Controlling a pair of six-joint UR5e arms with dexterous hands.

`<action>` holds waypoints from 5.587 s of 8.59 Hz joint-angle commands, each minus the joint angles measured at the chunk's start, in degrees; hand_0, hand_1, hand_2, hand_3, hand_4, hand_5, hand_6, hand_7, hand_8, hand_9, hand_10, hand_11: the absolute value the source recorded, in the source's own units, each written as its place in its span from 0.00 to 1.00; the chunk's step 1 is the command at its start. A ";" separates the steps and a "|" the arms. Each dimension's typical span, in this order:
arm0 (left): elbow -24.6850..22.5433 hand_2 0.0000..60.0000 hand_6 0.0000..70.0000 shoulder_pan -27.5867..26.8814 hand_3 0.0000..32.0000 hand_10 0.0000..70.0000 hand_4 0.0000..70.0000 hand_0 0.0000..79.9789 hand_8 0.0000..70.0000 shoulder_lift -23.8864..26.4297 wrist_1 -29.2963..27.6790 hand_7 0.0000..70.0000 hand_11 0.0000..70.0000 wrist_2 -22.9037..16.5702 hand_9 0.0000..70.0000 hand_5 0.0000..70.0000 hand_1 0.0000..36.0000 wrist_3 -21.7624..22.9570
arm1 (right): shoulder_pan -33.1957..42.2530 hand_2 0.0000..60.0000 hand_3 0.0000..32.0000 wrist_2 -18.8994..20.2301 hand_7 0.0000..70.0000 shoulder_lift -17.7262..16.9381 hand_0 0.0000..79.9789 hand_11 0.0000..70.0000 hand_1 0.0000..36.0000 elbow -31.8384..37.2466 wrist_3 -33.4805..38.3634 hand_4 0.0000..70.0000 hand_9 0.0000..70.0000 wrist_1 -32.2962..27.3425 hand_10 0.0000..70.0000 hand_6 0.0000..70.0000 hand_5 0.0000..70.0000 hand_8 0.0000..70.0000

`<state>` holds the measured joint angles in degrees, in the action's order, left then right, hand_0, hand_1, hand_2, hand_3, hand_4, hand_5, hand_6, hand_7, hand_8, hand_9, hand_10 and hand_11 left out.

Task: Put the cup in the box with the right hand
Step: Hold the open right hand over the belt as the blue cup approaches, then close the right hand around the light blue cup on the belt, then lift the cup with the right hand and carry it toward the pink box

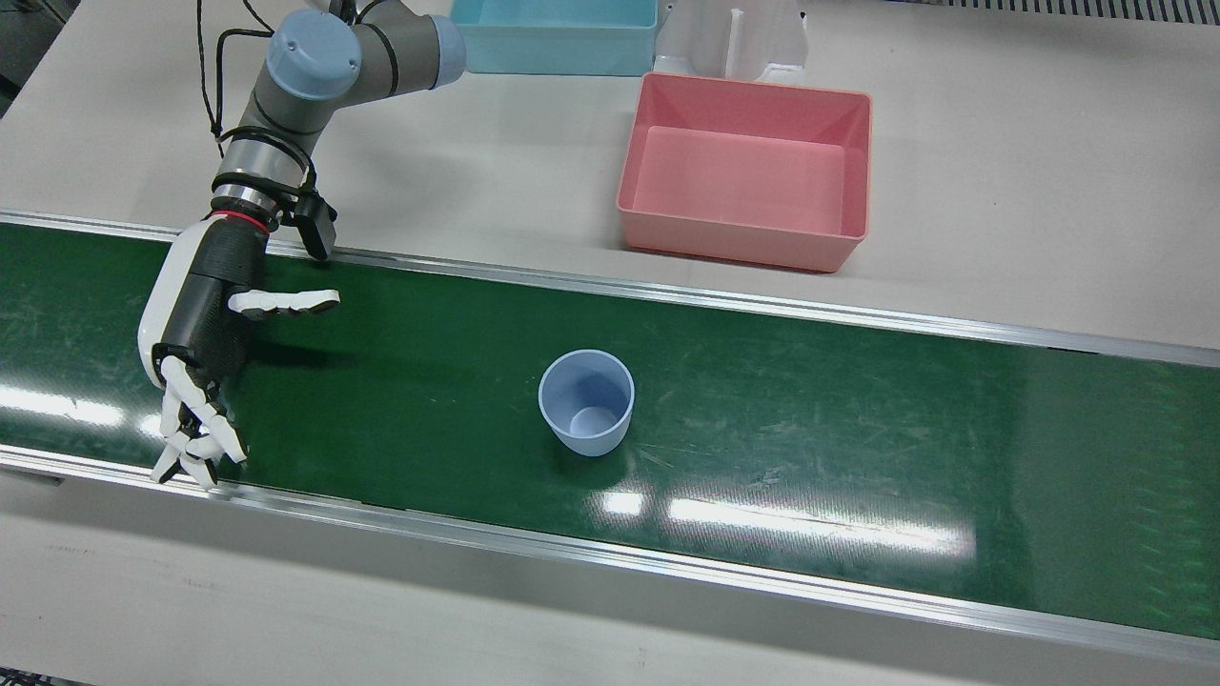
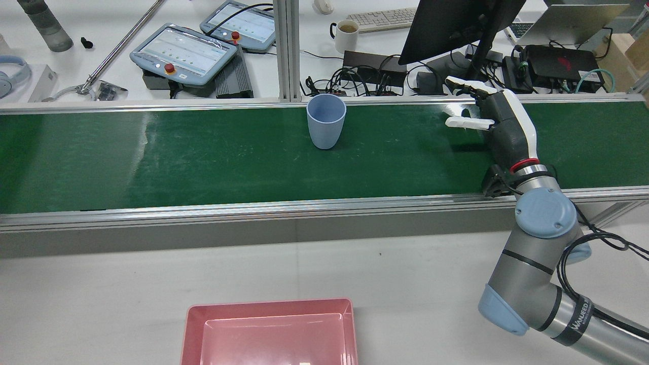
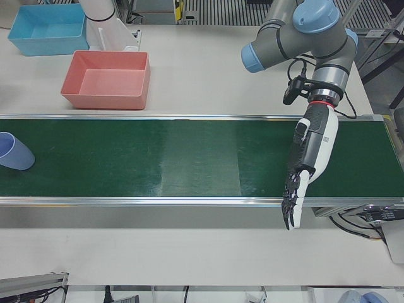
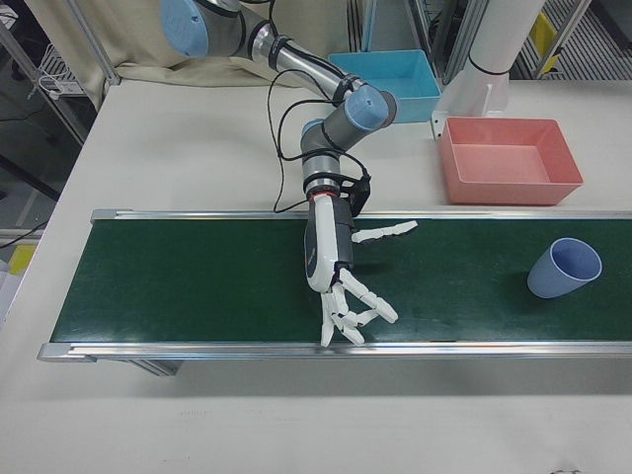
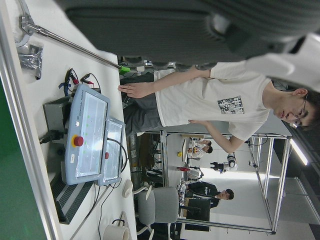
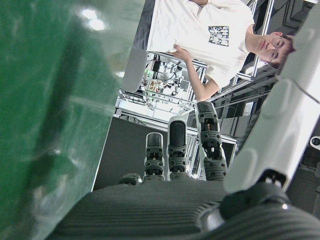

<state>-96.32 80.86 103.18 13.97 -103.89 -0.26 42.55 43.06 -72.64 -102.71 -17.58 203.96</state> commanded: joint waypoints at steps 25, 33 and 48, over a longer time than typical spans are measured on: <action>0.08 0.00 0.00 0.09 0.00 0.00 0.00 0.00 0.00 0.00 0.00 0.00 0.00 0.00 0.00 0.00 0.00 0.00 | -0.80 0.00 0.00 0.89 0.83 0.84 0.60 0.00 0.16 -0.21 -0.97 0.32 0.33 0.29 0.00 0.18 0.05 0.13; 0.08 0.00 0.00 0.00 0.00 0.00 0.00 0.00 0.00 0.00 0.00 0.00 0.00 0.00 0.00 0.00 0.00 0.00 | -0.80 0.81 0.00 0.98 1.00 1.63 0.63 0.13 0.79 -0.21 -1.32 0.22 0.67 0.38 0.07 0.34 0.11 0.34; 0.00 0.00 0.00 0.09 0.00 0.00 0.00 0.00 0.00 0.00 0.00 0.00 0.00 0.00 0.00 0.00 0.00 0.00 | -5.34 1.00 0.00 35.07 1.00 6.89 0.58 0.85 1.00 -28.51 -24.60 0.93 1.00 8.47 0.60 0.58 0.19 0.82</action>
<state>-96.32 80.87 103.18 13.98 -103.89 -0.26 42.12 72.40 -68.16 -131.31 -39.99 212.31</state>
